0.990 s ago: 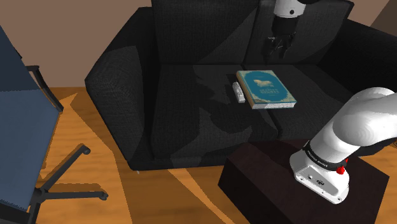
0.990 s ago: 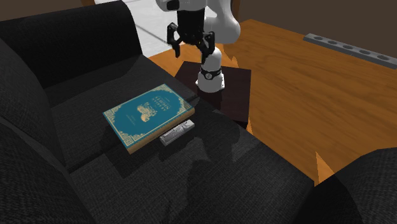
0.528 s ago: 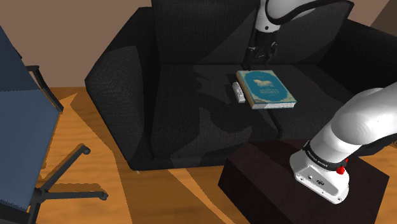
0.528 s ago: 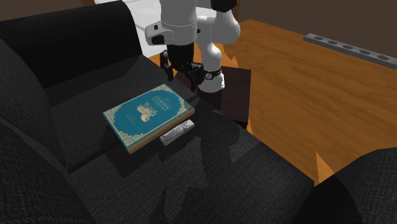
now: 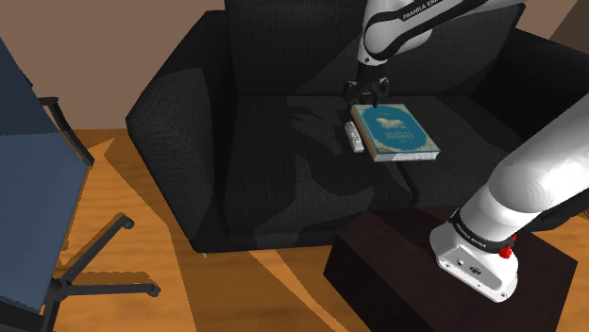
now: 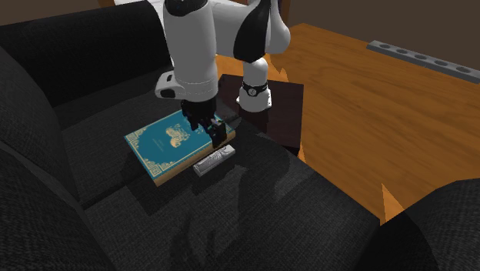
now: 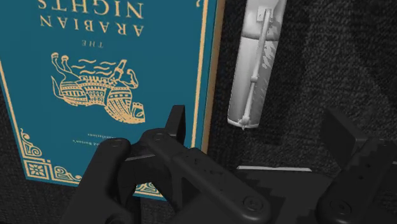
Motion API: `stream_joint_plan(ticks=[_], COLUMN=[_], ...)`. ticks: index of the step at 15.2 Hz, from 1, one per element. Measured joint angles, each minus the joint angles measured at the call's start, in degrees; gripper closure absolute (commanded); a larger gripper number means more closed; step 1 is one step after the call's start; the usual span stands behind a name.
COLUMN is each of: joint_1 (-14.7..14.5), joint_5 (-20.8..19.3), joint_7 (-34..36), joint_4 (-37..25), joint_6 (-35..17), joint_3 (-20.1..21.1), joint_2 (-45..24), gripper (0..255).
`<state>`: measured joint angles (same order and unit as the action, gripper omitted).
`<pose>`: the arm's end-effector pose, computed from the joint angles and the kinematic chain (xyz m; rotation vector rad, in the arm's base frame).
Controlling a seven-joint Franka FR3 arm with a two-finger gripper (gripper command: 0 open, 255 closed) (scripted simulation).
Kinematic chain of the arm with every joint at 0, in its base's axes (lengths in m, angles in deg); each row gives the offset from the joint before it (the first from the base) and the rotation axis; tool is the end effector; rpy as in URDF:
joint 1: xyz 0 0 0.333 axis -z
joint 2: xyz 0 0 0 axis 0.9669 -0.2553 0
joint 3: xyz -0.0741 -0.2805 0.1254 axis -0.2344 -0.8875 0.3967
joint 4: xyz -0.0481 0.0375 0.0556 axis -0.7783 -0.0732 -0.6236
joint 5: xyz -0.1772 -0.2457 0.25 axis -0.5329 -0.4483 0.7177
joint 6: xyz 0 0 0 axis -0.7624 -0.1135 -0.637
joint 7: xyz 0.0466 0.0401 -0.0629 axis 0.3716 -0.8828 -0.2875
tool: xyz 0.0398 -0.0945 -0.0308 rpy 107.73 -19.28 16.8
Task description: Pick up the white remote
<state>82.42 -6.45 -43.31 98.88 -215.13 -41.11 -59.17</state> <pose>0.4774 -0.0485 0.3785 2.9844 -0.7556 -0.0367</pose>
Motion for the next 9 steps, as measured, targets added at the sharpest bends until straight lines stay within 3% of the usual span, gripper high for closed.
stream_joint_plan(ticks=[4, 9], joint_1=[0.85, 0.94], joint_5=[-0.46, -0.78], joint_7=[4.61, 5.75], joint_4=[-3.55, -3.65], joint_6=[-4.57, -7.96], joint_3=[-0.47, -0.59], joint_2=[-7.63, -11.02], gripper=[0, 0])
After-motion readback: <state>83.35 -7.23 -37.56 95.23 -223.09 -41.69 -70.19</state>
